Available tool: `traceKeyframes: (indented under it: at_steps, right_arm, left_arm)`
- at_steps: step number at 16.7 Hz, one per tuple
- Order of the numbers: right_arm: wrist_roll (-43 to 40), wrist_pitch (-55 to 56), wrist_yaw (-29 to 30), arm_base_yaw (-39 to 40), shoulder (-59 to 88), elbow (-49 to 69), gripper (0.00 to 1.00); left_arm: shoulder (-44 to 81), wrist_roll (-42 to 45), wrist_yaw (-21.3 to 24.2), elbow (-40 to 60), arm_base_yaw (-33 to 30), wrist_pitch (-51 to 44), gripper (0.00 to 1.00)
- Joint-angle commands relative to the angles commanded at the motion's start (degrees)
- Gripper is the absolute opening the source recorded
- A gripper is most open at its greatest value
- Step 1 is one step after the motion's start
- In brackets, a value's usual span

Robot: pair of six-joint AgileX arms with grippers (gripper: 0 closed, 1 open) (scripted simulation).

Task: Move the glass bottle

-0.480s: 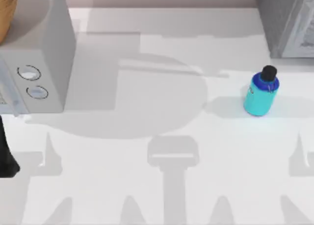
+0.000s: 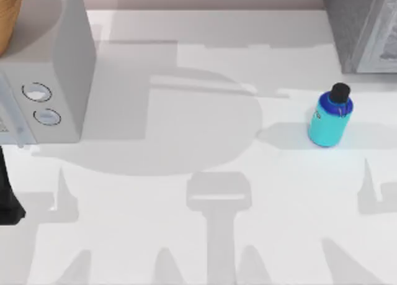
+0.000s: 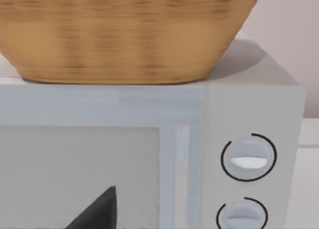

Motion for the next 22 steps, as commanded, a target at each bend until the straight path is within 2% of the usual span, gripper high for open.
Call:
traceKeyframes:
  at_steps: [4, 15, 19, 22]
  right_arm:
    - [-0.99, 15.85, -9.07, -2.58, 20.41, 3.62, 1.0]
    - [-4.91, 64.09, -37.83, -9.29, 91.06, 14.57, 1.0]
    - [-6.16, 76.39, -45.14, -10.84, 106.69, 17.66, 1.0]
    - [-6.74, 81.67, -48.14, -11.52, 112.51, 19.08, 1.0]
  left_arm:
    - [0.0, 0.0, 0.0, 0.0, 0.0, 0.0, 1.0]
    - [0.0, 0.0, 0.0, 0.0, 0.0, 0.0, 1.0]
    - [0.0, 0.0, 0.0, 0.0, 0.0, 0.0, 1.0]
    - [0.0, 0.0, 0.0, 0.0, 0.0, 0.0, 1.0]
